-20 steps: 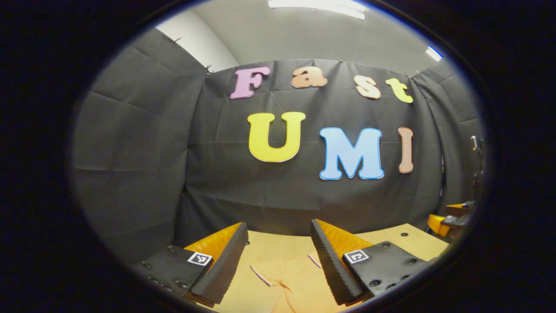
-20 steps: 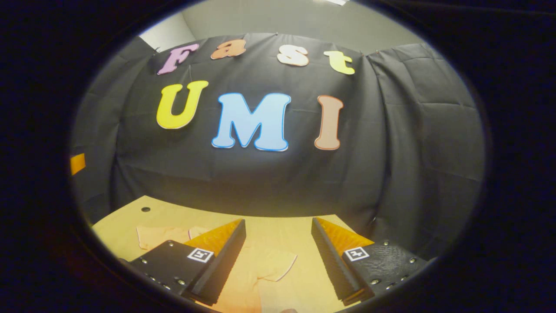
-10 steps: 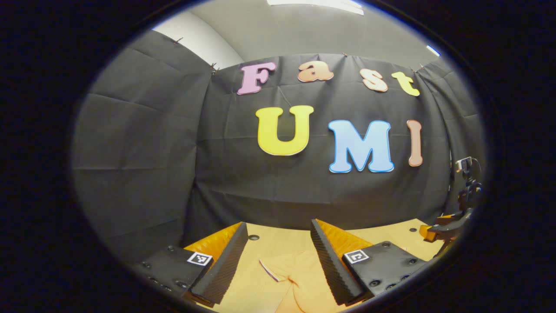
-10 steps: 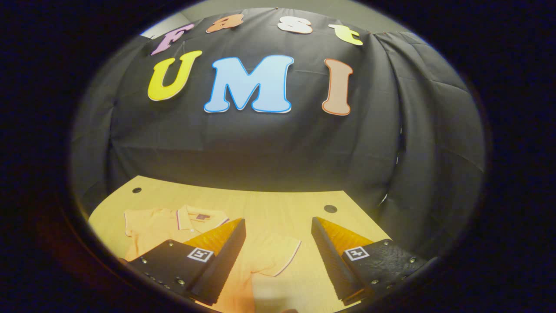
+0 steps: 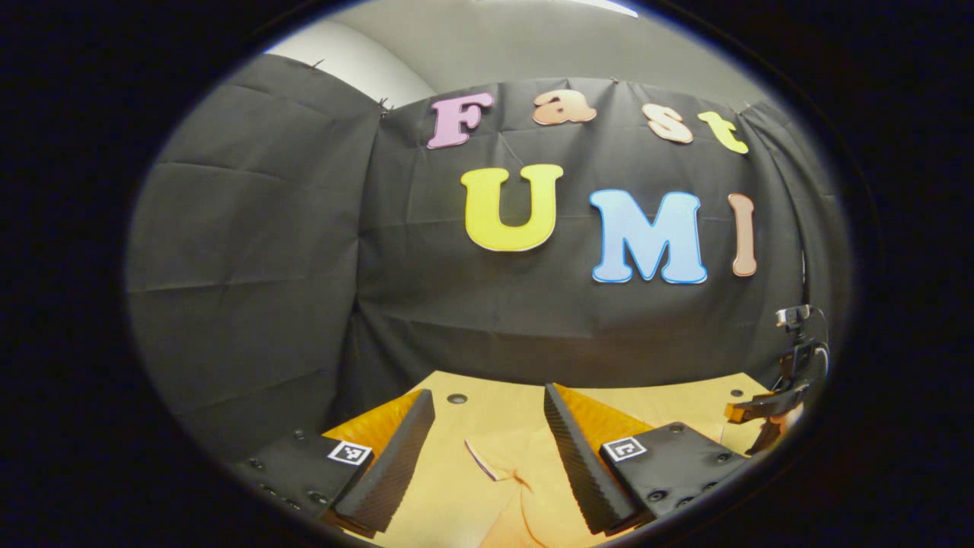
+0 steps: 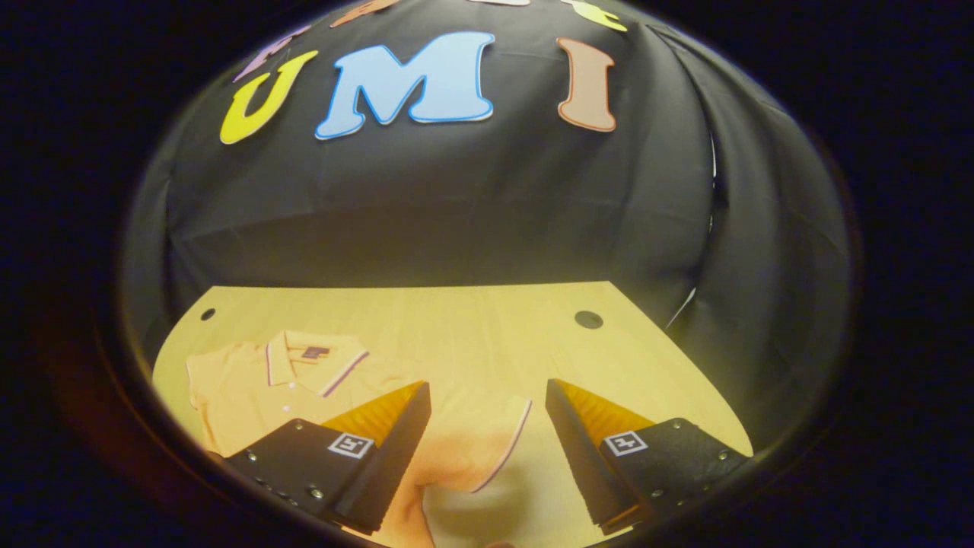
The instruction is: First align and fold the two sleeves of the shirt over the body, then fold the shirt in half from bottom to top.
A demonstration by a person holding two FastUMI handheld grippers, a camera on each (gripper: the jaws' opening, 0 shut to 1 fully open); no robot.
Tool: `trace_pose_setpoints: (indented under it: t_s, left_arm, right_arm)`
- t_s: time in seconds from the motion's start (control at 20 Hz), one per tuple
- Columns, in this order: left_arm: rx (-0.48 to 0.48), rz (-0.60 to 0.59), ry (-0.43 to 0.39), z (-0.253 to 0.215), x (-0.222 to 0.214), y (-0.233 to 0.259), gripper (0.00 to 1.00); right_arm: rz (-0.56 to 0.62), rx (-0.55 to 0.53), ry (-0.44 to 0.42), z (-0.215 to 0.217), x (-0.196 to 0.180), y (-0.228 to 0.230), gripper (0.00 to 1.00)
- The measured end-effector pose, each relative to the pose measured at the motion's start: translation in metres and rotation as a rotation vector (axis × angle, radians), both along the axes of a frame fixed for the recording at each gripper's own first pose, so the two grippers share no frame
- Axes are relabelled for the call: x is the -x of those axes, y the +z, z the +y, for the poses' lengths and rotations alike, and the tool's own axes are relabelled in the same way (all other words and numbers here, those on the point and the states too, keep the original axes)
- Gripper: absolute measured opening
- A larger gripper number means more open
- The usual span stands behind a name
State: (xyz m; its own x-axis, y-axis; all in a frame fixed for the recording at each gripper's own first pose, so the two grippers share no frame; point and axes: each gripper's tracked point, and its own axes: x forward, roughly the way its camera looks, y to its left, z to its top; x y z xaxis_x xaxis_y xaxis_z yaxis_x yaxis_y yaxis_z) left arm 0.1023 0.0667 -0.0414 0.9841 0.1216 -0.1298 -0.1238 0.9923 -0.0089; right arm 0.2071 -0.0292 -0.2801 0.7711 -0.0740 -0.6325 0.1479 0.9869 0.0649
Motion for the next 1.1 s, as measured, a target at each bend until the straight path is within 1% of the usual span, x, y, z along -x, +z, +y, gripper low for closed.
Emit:
trace_pose_setpoints:
  t_s: [0.1, 0.2, 0.35, 0.5, 0.75, 0.85, 0.95, 1.0, 1.05, 1.1]
  left_arm:
    - [0.008, 0.012, 0.005, -0.001, 0.002, -0.005, 0.94]
    - [-0.005, 0.012, 0.013, -0.001, 0.005, -0.007, 0.94]
    - [-0.026, 0.011, 0.024, 0.001, 0.011, -0.005, 0.94]
    - [-0.023, 0.021, 0.044, 0.006, 0.016, -0.008, 0.94]
    - [-0.014, 0.031, 0.056, 0.008, 0.019, -0.012, 0.94]
    - [-0.014, 0.031, 0.054, 0.007, 0.018, -0.011, 0.94]
    - [-0.015, 0.029, 0.049, 0.005, 0.019, -0.011, 0.94]
    - [-0.015, 0.029, 0.047, 0.005, 0.020, -0.011, 0.94]
    - [-0.015, 0.028, 0.046, 0.005, 0.020, -0.010, 0.94]
    - [-0.016, 0.028, 0.045, 0.004, 0.021, -0.010, 0.94]
  right_arm:
    - [0.049, -0.002, 0.002, -0.003, -0.001, -0.023, 0.94]
    - [0.096, -0.009, 0.001, -0.005, -0.003, -0.042, 0.94]
    - [0.152, -0.055, -0.027, -0.009, -0.007, -0.066, 0.94]
    - [0.187, -0.040, -0.040, -0.017, -0.010, -0.084, 0.94]
    - [0.245, -0.022, -0.013, -0.016, -0.006, -0.106, 0.94]
    - [0.254, -0.034, 0.006, -0.012, -0.004, -0.108, 0.94]
    - [0.252, -0.034, 0.019, -0.008, -0.005, -0.109, 0.87]
    - [0.251, -0.042, 0.021, -0.006, -0.006, -0.108, 0.77]
    - [0.253, -0.056, 0.023, -0.003, -0.006, -0.108, 0.73]
    - [0.251, -0.081, 0.021, 0.000, -0.007, -0.108, 0.63]
